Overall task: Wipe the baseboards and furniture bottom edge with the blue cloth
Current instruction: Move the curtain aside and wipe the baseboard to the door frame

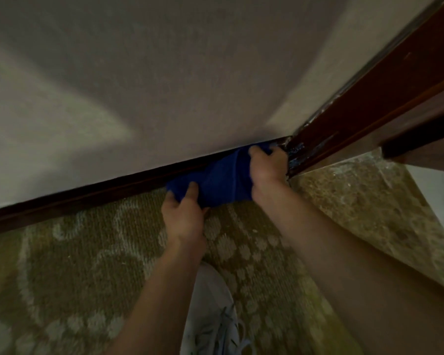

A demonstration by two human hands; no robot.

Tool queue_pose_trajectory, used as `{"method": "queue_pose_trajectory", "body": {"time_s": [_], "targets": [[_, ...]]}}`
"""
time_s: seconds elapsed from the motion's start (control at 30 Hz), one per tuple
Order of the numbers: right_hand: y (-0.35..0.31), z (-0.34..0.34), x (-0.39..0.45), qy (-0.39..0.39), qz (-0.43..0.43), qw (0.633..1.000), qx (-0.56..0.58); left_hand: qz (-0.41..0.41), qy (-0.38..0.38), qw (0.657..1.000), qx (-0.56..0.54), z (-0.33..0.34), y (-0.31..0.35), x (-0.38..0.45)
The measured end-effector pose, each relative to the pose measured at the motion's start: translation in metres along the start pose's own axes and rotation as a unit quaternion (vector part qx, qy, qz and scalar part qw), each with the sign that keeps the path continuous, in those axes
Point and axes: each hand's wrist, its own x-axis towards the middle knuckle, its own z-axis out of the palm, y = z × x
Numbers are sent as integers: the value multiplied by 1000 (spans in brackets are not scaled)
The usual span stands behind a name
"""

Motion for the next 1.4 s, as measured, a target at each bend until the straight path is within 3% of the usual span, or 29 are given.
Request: {"method": "queue_pose_trajectory", "body": {"time_s": [0.13,0.23,0.3,0.4,0.57,0.67,0.77,0.97,1.1,1.2,1.4], "targets": [[4,18,-37,31,-37,999,-11,20,77,996,-38,-5,11,-4],[19,36,-75,-53,-88,994,-38,54,173,983,-44,-27,12,2],[21,35,-76,-105,-101,988,-54,61,191,980,-19,-35,10,5],[16,17,-49,-81,-116,987,-72,66,133,989,10,-23,8,1],[-7,-14,13,101,-15,995,1,-44,-31,998,28,35,2,-9],[-10,-17,27,129,-13,991,14,-90,-28,995,17,49,5,-7],[-6,-9,16,143,-23,989,7,-83,-21,996,9,35,6,-2],[13,7,-6,87,-81,991,-54,-43,19,999,-6,8,-8,0],[-4,-7,23,151,-30,987,-51,-62,-27,998,7,33,-5,-5],[-10,-9,30,164,23,986,15,-88,-10,996,-16,47,1,-1],[-9,-12,24,94,151,966,187,-86,-46,995,18,34,11,-2]]}}
